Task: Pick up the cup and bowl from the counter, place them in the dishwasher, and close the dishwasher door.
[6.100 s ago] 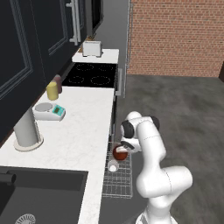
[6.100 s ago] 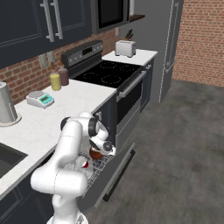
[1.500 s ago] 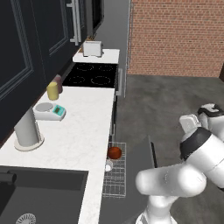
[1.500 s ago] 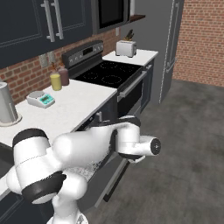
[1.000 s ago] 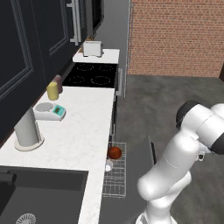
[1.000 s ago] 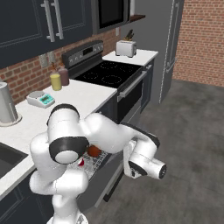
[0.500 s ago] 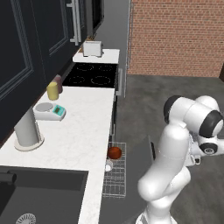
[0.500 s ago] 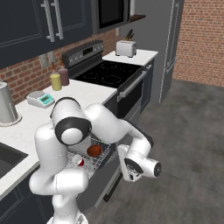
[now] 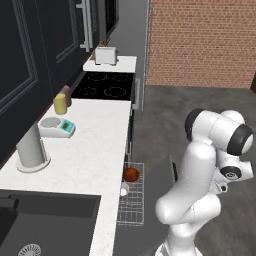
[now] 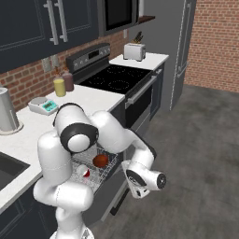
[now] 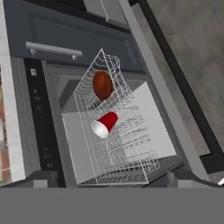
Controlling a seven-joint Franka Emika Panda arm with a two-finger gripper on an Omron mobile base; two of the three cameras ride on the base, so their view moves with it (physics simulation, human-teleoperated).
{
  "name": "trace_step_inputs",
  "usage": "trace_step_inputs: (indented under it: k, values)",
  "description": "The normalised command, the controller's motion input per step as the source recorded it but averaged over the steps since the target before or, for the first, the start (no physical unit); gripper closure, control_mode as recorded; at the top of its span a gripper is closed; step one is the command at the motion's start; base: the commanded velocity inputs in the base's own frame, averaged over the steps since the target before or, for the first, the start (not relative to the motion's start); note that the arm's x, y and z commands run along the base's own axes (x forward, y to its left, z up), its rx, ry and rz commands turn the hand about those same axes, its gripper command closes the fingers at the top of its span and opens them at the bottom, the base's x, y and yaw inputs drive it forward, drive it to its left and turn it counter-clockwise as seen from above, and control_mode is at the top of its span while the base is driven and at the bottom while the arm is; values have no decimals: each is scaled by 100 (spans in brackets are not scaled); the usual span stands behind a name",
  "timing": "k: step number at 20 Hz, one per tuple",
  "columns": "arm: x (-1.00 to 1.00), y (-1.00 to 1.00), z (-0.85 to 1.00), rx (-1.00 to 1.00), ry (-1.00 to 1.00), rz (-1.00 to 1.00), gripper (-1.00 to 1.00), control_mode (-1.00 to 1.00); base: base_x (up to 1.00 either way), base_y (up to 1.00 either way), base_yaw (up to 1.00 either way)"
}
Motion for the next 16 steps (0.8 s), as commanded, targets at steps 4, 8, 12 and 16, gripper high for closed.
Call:
trace_step_inputs:
  k: [4, 8, 12, 16]
  values:
    - [-28, -100, 0, 25, -6, 0, -100, -100, 0, 0, 0]
    - [-12, -89, -9, 48, -1, 0, -100, -100, 0, 0, 0]
    - [0, -31, -59, 54, -6, 5, -100, -100, 0, 0, 0]
    - [0, -15, -89, 37, -2, 8, -100, -100, 0, 0, 0]
